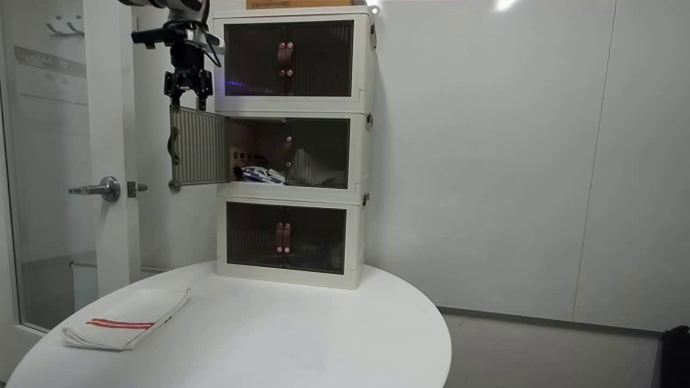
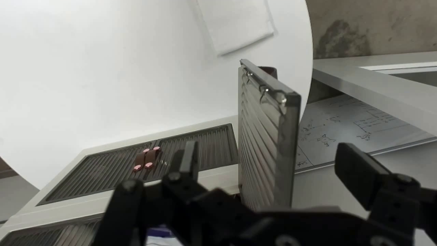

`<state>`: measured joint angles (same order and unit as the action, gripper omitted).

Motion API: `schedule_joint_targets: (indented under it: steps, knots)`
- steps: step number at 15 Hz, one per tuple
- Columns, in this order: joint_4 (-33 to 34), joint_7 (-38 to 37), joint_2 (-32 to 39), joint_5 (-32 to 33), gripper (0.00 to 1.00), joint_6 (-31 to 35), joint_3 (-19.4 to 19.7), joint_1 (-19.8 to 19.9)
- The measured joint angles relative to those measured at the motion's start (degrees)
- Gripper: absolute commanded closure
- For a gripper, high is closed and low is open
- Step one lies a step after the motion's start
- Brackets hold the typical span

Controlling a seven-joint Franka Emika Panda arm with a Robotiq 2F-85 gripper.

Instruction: Put one towel in the middle cabinet, then close the right and left doors of the cabinet, respectively

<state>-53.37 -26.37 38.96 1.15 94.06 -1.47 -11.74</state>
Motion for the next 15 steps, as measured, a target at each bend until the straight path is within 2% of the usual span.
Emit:
schedule_joint_targets:
  steps: [3, 9, 12, 15]
  knots:
    - [1.4, -0.1, 1.8, 3.8, 0.00, 0.4, 0.8, -0.8]
    - [1.6, 3.0, 4.8, 19.0, 0.00, 4.2, 5.3, -2.6]
    - [1.4, 5.3, 5.6, 26.2, 0.00, 8.2, 7.6, -2.6]
    - [0.8, 5.6, 5.8, 32.9, 0.00, 15.1, 9.8, -2.6]
